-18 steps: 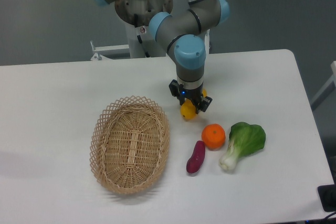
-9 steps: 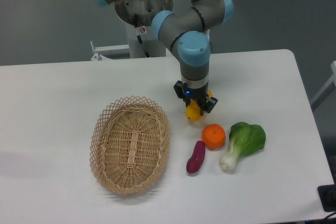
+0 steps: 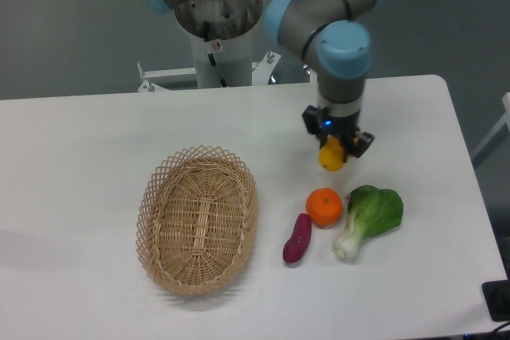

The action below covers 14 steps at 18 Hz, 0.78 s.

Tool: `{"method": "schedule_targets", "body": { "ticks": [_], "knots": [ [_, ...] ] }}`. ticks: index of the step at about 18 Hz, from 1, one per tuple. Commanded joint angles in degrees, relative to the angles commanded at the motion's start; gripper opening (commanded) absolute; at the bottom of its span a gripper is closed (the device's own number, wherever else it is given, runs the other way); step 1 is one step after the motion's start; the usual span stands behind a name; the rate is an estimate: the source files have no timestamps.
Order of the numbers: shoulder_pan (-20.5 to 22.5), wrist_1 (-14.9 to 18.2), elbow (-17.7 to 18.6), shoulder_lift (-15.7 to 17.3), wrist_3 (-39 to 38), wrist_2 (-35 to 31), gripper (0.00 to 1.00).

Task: Pick up the mango from the table
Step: 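Lift the held mango up and away from the other produce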

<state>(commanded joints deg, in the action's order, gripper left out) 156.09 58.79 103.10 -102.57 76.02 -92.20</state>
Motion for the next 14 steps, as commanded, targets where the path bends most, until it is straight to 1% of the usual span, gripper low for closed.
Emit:
{"method": "schedule_targets", "body": {
  "ticks": [3, 6, 9, 11, 14],
  "knots": [
    [2.4, 2.7, -3.3, -0.2, 6.7, 0.0, 0.48],
    [5.6, 4.8, -5.7, -0.3, 10.4, 0.3, 0.48],
    [8.3, 7.2, -8.4, -0.3, 16.2, 1.6, 0.49],
    [9.4, 9.0, -10.2, -0.5, 17.7, 2.0, 0.49],
    [10.6, 9.5, -11.6, -0.8, 19.0, 2.5, 0.49]
  ]
}}
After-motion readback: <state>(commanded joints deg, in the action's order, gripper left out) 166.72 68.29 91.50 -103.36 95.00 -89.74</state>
